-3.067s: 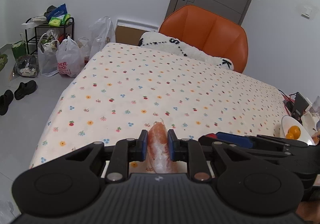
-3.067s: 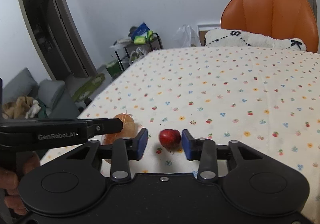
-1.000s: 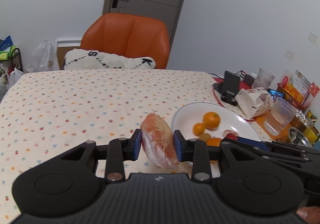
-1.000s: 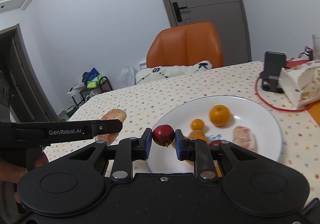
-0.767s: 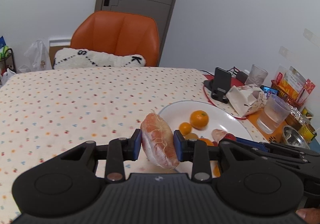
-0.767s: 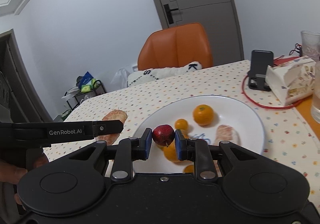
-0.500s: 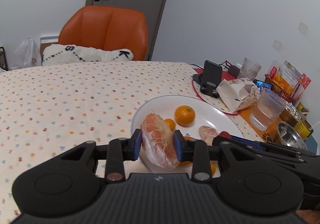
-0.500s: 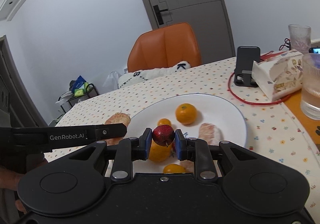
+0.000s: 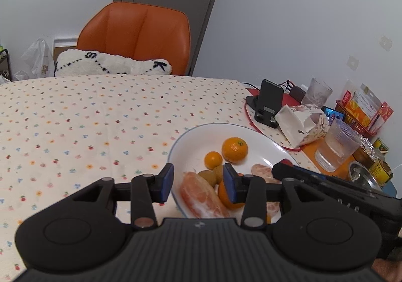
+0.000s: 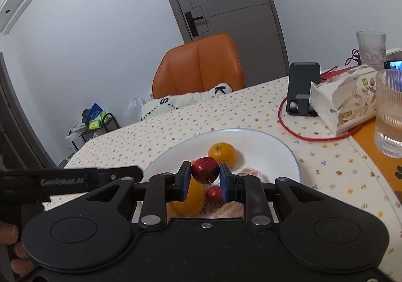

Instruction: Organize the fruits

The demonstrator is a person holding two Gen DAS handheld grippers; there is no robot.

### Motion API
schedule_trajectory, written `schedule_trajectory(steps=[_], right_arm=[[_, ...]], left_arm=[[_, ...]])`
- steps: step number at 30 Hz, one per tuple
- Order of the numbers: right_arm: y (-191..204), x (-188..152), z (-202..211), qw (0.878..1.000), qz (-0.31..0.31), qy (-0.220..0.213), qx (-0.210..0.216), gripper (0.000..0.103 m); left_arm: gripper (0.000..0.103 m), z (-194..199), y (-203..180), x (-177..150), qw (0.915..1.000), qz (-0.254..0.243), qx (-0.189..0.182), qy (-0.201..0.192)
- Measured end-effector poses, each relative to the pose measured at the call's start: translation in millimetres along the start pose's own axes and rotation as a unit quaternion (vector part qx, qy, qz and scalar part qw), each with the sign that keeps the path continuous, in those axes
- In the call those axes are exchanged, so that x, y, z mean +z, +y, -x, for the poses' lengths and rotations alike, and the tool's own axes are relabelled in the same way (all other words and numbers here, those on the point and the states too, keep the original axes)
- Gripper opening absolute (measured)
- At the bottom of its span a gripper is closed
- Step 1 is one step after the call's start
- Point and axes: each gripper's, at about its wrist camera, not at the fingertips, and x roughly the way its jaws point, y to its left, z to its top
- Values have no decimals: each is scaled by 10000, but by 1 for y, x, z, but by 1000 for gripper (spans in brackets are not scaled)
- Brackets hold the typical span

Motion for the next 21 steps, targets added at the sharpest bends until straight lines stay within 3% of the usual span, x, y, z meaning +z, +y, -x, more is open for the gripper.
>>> schedule_trajectory(steps=[1,6,10,21], right_arm=[[1,2,-1,10000,-11,-23,-14,24],[2,5,-3,9998,-50,-114,-156,46],[0,-1,0,9997,-131,-77,-170,50],[4,-19,22,9998,-132,37,-159,61]], left_arm=[[47,2,1,0,10000,-10,33,-13],[61,10,7,1,9998,-7,182,-61],[79,16,10,1,9994,-51,332,-122],[92,32,20,-6,9976,-136,673,-79]])
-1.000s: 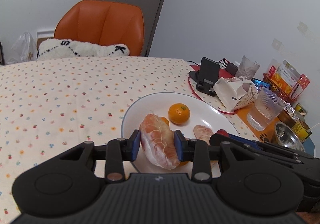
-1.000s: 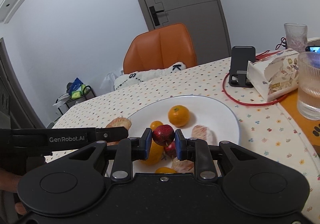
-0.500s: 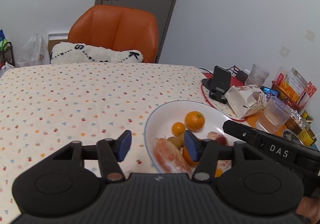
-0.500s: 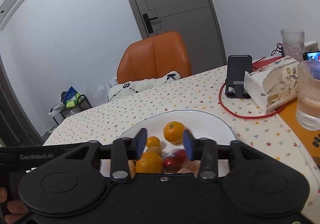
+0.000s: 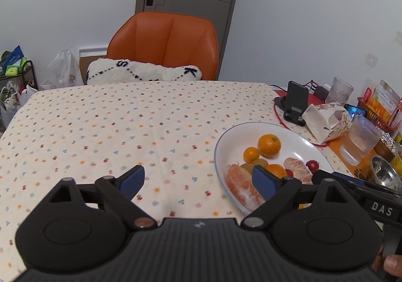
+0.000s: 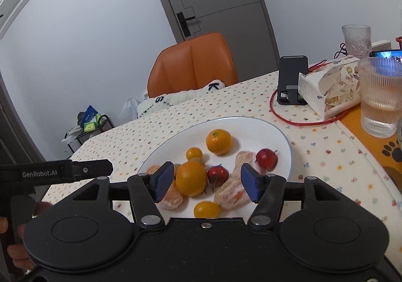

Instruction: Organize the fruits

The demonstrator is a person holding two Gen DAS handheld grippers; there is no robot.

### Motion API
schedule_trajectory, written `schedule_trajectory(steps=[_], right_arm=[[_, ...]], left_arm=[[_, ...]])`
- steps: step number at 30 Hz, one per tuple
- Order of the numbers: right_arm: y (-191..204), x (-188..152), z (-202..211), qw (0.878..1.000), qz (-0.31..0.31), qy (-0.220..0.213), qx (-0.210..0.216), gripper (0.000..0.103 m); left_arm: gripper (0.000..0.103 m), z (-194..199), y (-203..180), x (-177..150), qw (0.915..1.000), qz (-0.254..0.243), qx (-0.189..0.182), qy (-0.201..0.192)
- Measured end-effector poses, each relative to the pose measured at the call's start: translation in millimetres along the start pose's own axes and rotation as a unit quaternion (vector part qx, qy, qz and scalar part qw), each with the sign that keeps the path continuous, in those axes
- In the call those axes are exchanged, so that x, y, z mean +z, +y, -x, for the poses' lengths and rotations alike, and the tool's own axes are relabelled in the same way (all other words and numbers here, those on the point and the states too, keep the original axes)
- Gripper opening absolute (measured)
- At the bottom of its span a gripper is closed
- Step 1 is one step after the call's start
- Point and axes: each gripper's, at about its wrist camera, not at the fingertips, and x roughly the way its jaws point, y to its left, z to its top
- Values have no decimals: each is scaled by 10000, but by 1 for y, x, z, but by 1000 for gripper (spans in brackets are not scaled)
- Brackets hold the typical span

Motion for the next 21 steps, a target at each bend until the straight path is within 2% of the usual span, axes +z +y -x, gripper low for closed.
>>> schedule_trajectory(steps=[13,18,21], right_arm=[[20,-3,26,9998,137,-54,95,79],[29,-4,36,9998,153,-104,63,94],[36,-4,43,9997,184,-143,97,101]], left_arm=[[97,26,11,-9,9999,-99,95,26],[98,35,15,-15,9999,-119,70,28],[102,44,20,-17,10000,-66,71,-20]])
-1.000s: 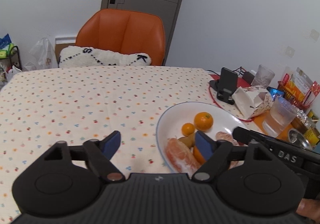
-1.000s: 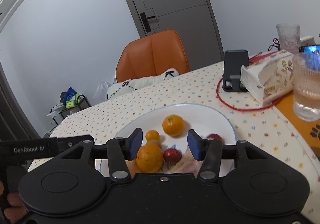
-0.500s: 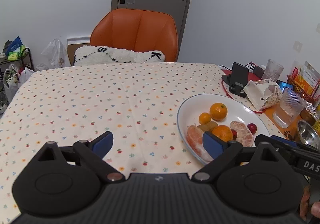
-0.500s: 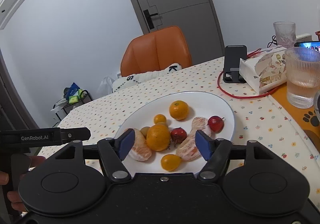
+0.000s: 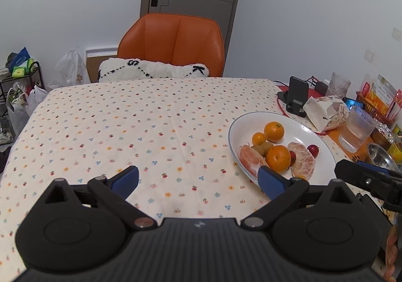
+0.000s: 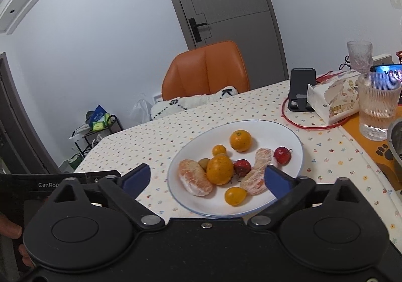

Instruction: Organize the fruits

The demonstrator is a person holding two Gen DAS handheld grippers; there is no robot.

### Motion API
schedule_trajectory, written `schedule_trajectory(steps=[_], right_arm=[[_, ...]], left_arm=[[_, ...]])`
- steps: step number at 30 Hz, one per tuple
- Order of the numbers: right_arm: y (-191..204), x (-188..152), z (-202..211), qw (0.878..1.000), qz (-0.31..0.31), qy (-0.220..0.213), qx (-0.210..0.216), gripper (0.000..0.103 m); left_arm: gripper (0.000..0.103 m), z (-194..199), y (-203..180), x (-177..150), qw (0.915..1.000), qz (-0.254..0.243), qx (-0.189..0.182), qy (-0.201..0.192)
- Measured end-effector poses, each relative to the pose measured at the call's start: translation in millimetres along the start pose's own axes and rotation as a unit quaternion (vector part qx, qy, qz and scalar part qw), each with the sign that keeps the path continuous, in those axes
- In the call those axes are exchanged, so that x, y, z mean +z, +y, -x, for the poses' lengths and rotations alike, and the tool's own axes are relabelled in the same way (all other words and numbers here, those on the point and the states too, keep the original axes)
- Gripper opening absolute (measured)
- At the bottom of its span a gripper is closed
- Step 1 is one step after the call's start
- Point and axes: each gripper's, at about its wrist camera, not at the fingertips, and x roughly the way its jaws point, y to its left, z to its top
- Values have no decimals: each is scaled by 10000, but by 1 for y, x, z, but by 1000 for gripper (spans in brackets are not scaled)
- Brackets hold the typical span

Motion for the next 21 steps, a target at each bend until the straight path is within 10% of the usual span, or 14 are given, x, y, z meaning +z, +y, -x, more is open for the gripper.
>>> schedule_trajectory(steps=[21], right_arm=[[54,-12,39,9988,348,-22,342,103]], left_arm=[[103,78,34,-22,9983,286,162,-488]])
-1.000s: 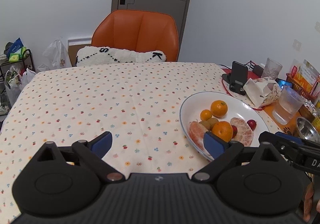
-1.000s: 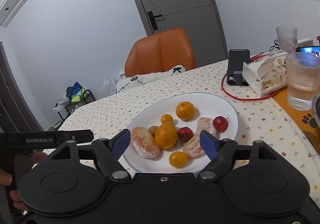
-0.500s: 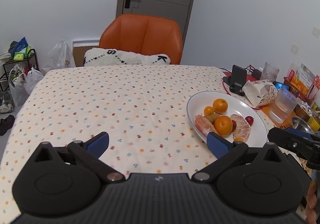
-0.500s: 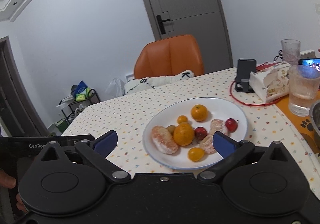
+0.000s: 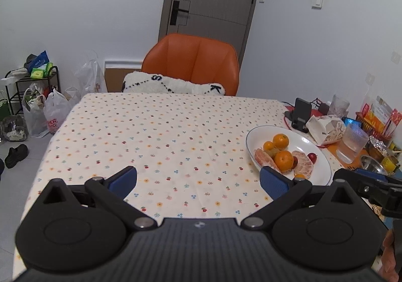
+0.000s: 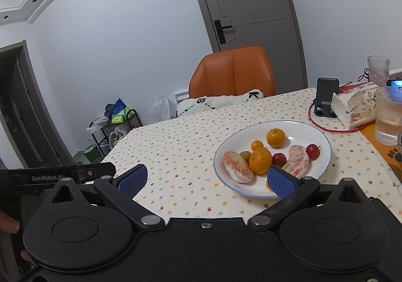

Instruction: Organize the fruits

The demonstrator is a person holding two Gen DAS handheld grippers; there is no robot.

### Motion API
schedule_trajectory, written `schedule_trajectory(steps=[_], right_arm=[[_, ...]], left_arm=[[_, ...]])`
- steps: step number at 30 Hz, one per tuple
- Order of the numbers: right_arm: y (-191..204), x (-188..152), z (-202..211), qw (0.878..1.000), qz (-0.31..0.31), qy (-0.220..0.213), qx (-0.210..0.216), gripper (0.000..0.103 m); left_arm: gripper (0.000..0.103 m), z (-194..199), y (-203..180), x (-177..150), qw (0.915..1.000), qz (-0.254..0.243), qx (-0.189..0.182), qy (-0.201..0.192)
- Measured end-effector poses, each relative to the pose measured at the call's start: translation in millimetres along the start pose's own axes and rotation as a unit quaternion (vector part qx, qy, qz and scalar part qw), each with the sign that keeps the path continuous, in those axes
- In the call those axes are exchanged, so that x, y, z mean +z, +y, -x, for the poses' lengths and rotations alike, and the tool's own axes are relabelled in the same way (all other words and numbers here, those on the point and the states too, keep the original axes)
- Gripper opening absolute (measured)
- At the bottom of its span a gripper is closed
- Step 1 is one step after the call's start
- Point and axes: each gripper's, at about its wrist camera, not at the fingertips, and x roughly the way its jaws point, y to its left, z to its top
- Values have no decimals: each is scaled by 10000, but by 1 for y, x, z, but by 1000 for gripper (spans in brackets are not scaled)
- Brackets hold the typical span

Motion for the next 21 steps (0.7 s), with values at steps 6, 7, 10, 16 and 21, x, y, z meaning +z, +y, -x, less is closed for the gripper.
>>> schedule_trajectory(steps=[6,7,10,16,21], right_arm=[[10,-5,13,10000,62,-67,-16,103],[11,-6,15,10000,65,-61,-38,103],[14,-9,20,9999,74,-50,-88,103],[22,-12,36,9997,165,-100,-131,103],[31,-13,50,9995,250,-116,-154,103]], left_arm=[[103,19,4,-7,9999,-51,-24,-99],[103,23,4,-8,9999,-44,-25,-112],[103,33,6,-12,9998,-40,-28,-167],[103,51,11,-20,9997,-44,12,-237],[103,68,14,-23,9995,-36,21,-299]])
